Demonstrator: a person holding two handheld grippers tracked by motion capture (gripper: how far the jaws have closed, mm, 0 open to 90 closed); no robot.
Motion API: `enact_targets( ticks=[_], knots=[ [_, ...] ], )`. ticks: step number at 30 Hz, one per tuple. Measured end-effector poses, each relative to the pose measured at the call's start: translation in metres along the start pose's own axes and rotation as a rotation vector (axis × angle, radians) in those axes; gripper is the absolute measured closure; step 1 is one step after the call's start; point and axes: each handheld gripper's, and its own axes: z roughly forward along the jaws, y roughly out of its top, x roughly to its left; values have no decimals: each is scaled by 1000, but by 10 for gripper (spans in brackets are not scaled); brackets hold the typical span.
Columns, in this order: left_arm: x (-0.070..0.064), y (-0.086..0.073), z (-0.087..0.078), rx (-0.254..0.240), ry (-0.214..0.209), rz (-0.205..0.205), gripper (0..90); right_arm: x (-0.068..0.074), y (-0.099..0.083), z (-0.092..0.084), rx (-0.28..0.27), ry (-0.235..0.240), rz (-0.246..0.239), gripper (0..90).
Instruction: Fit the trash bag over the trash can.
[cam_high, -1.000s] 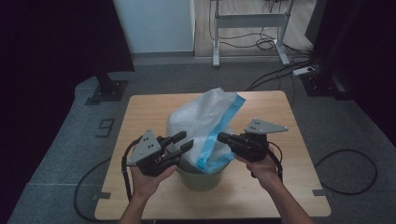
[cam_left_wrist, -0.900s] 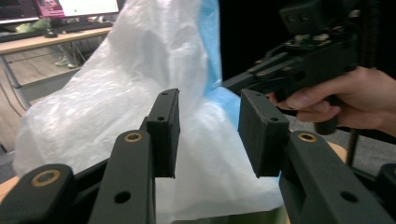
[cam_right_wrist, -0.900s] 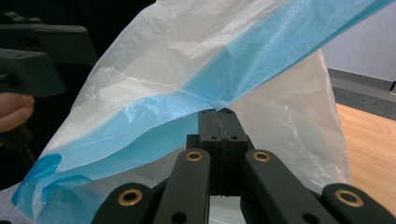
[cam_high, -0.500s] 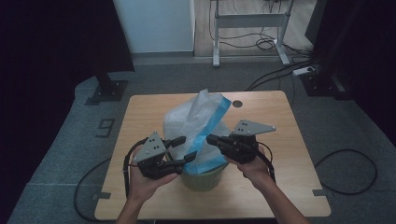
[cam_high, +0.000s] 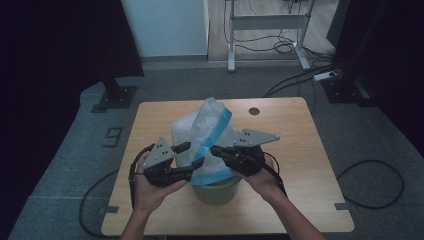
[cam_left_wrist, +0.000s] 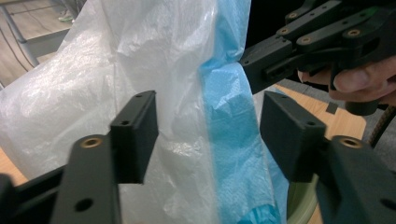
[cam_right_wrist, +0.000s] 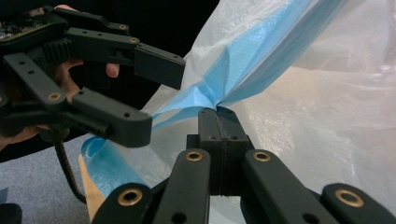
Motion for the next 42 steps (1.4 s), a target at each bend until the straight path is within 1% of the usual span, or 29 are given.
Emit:
enact_targets(
  ticks=[2, 4, 5, 6, 7, 9, 11, 14, 15, 16, 19, 21, 23, 25, 29, 31, 34, 36, 37, 38, 40, 42],
  knots=[
    [2, 1, 1, 4, -6, -4, 432, 0, 0, 0, 0, -3, -1, 895],
    [4, 1, 2, 1, -28, -9, 509, -1, 0, -1, 1, -7, -6, 895],
    [5, 1, 3, 2, -49, -9, 545, -1, 1, -1, 0, -6, -4, 895],
    [5, 1, 4, 2, -65, -10, 599, -1, 1, -2, -1, -8, -3, 895],
    [5, 1, 5, -1, -72, -12, 633, -1, 1, -2, -2, -8, -3, 895],
    [5, 1, 6, 2, -104, -12, 682, -1, 1, -2, -1, -11, -6, 895],
    [5, 2, 6, 0, -116, -17, 713, -1, 0, -2, 2, -18, -10, 895],
    [8, 2, 6, -23, -149, -35, 778, -2, 0, -2, 1, -21, -5, 896],
    [9, 2, 5, -29, -168, -46, 786, -3, 0, -2, 0, -21, -3, 896],
    [10, 2, 5, -30, -181, -52, 819, -3, 0, -2, 0, -22, -1, 896],
    [13, 1, 5, -41, -193, -65, 869, -4, -1, -2, -1, -21, 2, 896],
    [14, 0, 3, -58, -194, -69, 885, -5, -1, -2, -2, -25, 2, 896],
    [15, 0, 1, -73, -205, -82, 890, -5, -2, -1, 1, -25, 2, 896],
    [17, -1, 1, -76, -205, -85, 900, -5, -2, -1, 2, -25, 3, 896],
    [20, -3, -1, -87, -239, -105, 900, -6, -2, 0, 4, -30, 3, 895],
    [21, -5, -1, -90, -242, -107, 900, -7, -2, 0, 3, -31, 5, 896],
    [23, -7, -1, -100, -258, -119, 900, -7, -2, 0, 4, -35, 4, 896],
    [24, -8, -2, -110, -241, -119, 900, -8, -2, 0, 6, -49, 5, 896],
    [26, -8, -3, -115, -247, -127, 900, -9, -3, -1, 4, -53, 9, 896],
    [27, -8, -3, -115, -248, -128, 900, -11, -3, -2, -1, -49, 17, 896],
    [28, -9, -4, -116, -239, -129, 900, -12, -3, -4, -1, -49, 18, 896],
    [28, -10, -5, -128, -222, -131, 900, -12, -4, -5, 1, -54, 20, 896]
  ],
)
